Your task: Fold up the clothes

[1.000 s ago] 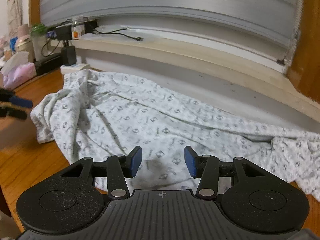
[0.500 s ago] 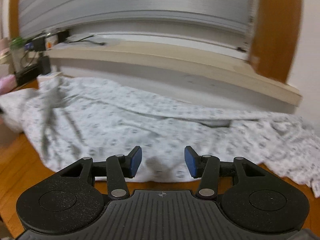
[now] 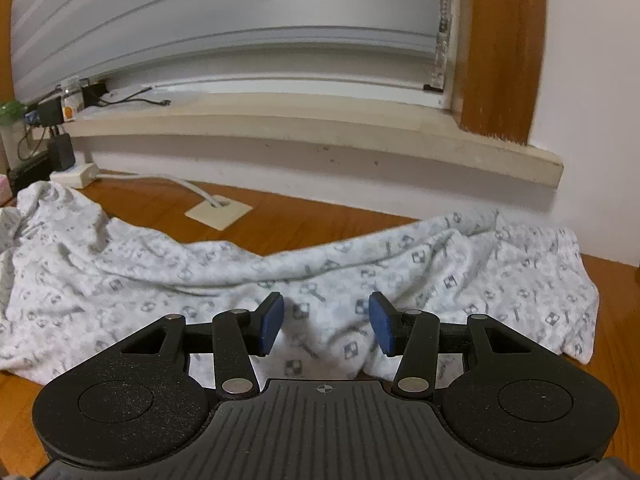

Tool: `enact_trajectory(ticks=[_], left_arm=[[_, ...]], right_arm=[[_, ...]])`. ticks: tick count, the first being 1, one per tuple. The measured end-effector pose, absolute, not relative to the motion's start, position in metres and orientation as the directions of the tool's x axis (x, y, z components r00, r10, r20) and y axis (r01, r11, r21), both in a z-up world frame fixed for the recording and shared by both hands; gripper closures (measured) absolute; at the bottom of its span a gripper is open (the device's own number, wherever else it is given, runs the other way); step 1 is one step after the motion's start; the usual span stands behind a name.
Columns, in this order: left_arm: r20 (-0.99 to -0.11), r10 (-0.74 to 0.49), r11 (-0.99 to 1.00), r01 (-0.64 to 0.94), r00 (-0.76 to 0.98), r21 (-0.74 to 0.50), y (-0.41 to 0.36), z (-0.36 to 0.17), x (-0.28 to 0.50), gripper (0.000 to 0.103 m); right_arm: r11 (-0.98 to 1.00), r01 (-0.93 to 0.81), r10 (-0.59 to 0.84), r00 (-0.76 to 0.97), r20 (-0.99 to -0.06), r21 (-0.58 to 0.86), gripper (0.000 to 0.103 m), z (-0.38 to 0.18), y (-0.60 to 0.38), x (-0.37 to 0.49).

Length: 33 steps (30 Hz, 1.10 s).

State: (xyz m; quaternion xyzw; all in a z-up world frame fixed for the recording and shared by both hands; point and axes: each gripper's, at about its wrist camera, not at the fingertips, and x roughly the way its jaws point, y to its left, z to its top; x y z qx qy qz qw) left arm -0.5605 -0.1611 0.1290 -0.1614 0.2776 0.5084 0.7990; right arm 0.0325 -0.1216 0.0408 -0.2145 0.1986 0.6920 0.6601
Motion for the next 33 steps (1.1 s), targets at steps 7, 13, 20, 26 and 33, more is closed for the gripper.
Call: enact_trajectory(ticks=[7,13,20,26,33], left_arm=[[-0.603,0.701,0.504,-0.863,0.381,0.042,-0.139,0.123,-0.509,0.064],[-0.612,0.654,0.585,-0.810,0.443,0.039,-0.118,0.113,-0.449,0.064],[-0.603,0.558,0.722,-0.692,0.570,0.014,-0.080,0.102,-0.345,0.052],[-0.588,0.402,0.851,-0.523,0.702,-0.042,-0.044,0.087,-0.241,0.047],[-0.614,0.263,0.913,-0.397,0.745,-0.091,-0.024,0.054,-0.173,0.069]], right_arm=[[0.018,-1.000,0.838,0.009,-0.546,0.012,0.050,0.031,-0.129,0.059],[0.063,-0.998,0.849,0.046,-0.527,0.015,0.049,0.035,-0.132,0.081],[0.077,-0.993,0.855,0.020,-0.518,0.089,0.049,0.040,-0.106,0.098],[0.097,-0.986,0.839,0.009,-0.544,0.133,0.049,0.039,-0.065,0.097],[0.126,-0.989,0.811,0.059,-0.582,0.075,0.095,0.031,-0.057,0.088]])
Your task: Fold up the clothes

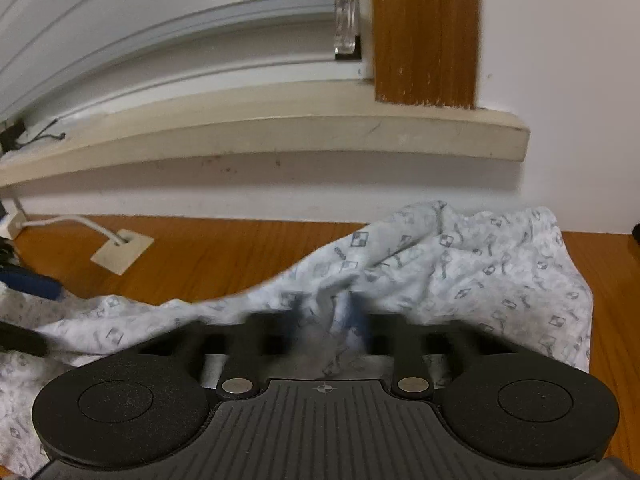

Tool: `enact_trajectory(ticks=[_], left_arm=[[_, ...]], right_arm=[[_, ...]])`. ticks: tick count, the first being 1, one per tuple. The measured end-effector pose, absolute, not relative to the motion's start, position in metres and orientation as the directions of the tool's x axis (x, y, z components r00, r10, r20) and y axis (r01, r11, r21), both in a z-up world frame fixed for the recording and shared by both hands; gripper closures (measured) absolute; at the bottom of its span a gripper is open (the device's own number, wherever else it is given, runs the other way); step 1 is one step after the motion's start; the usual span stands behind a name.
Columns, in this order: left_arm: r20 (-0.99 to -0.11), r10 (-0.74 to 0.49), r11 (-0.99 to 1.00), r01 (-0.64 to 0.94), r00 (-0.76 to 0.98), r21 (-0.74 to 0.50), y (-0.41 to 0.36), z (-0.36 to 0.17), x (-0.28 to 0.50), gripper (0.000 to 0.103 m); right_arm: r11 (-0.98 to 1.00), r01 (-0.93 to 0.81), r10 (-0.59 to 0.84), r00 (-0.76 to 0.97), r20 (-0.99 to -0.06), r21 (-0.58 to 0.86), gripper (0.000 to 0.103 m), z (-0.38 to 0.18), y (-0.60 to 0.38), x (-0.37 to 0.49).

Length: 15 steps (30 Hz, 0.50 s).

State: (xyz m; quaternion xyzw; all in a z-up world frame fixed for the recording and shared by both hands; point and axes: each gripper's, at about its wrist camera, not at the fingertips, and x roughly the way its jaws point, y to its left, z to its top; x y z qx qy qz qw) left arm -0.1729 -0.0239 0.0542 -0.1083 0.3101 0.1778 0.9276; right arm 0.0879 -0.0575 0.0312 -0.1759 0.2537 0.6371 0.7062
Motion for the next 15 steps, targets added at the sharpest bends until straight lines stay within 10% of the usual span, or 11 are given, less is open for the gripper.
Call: enact_trajectory(ticks=[2,8,15], left_arm=[[-0.608,0.220,0.922,-0.366,0.763,-0.125,-0.019,0.047,-0.168,0.101],[-0.443,0.437,0.827,-0.543,0.783,-0.144,0.005,0.060,-0.201,0.102],[-0.444,0.443,0.801,-0.566,0.779,-0.196,0.022,0.044,-0.222,0.102]], right_arm=[[0.139,-0.987,0.826,0.073,-0.559,0.077,0.099,0.036,-0.069,0.089],[0.252,-0.966,0.849,0.189,-0.494,0.063,0.100,0.069,-0.134,0.092],[0.310,-0.951,0.751,0.244,-0.613,0.001,0.091,0.053,-0.213,0.092]])
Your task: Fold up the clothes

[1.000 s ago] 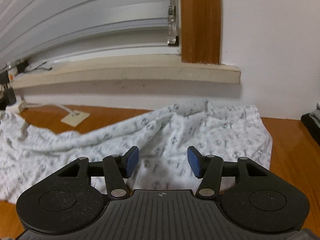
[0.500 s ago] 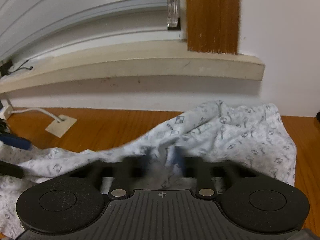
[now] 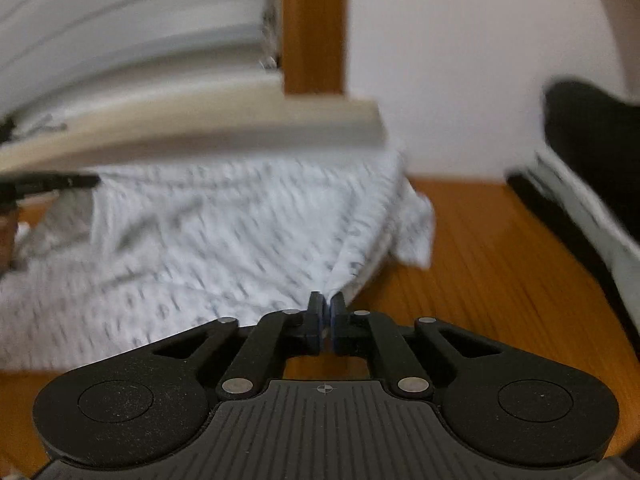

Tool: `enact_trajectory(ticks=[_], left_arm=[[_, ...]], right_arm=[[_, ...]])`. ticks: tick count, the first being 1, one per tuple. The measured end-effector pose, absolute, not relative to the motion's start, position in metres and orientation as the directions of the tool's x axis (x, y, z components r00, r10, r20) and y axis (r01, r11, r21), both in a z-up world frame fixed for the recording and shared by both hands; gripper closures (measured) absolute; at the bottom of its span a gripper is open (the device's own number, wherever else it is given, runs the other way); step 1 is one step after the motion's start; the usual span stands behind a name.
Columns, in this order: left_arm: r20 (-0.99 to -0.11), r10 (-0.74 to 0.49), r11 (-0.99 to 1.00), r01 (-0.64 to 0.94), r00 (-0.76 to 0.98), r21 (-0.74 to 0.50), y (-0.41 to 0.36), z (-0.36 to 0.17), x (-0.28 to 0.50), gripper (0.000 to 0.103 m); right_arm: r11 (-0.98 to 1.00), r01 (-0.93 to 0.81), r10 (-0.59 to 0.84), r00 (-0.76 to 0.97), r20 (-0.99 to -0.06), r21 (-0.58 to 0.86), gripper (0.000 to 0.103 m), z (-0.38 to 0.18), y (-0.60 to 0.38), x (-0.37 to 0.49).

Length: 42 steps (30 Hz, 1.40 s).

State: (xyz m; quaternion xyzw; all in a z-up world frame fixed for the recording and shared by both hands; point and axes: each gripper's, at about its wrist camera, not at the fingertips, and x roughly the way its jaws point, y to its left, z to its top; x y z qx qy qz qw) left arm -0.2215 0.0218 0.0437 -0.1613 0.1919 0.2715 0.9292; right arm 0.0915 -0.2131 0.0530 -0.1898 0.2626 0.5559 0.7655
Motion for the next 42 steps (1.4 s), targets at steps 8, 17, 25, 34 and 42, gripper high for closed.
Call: enact_trajectory(ticks=[8,17,25,34,42], left_arm=[[-0.468,0.427,0.806,-0.561,0.774,-0.191,0.027,0.037,-0.221,0.102],[-0.474,0.437,0.806,-0.567,0.764,-0.170,0.025,0.038,-0.221,0.102],[-0.451,0.452,0.805,-0.570,0.770,-0.166,0.024,0.041,-0.218,0.102],[-0.479,0.443,0.808,-0.569,0.758,-0.152,0.025,0.034,-0.213,0.102],[-0.490,0.445,0.810,-0.571,0.750,-0.137,0.023,0.032,-0.212,0.102]], right_arm=[[0.405,-0.910,0.774,0.290,-0.562,0.088,0.055,0.052,-0.153,0.127],[0.430,-0.901,0.713,0.371,-0.596,-0.046,0.101,0.033,-0.071,0.150],[0.585,-0.806,0.705,0.562,-0.432,-0.093,0.100,0.089,-0.213,0.151],[0.643,-0.765,0.630,0.559,-0.540,-0.041,0.077,0.065,-0.263,0.176],[0.502,-0.856,0.740,0.348,-0.575,0.128,0.060,0.034,-0.152,0.207]])
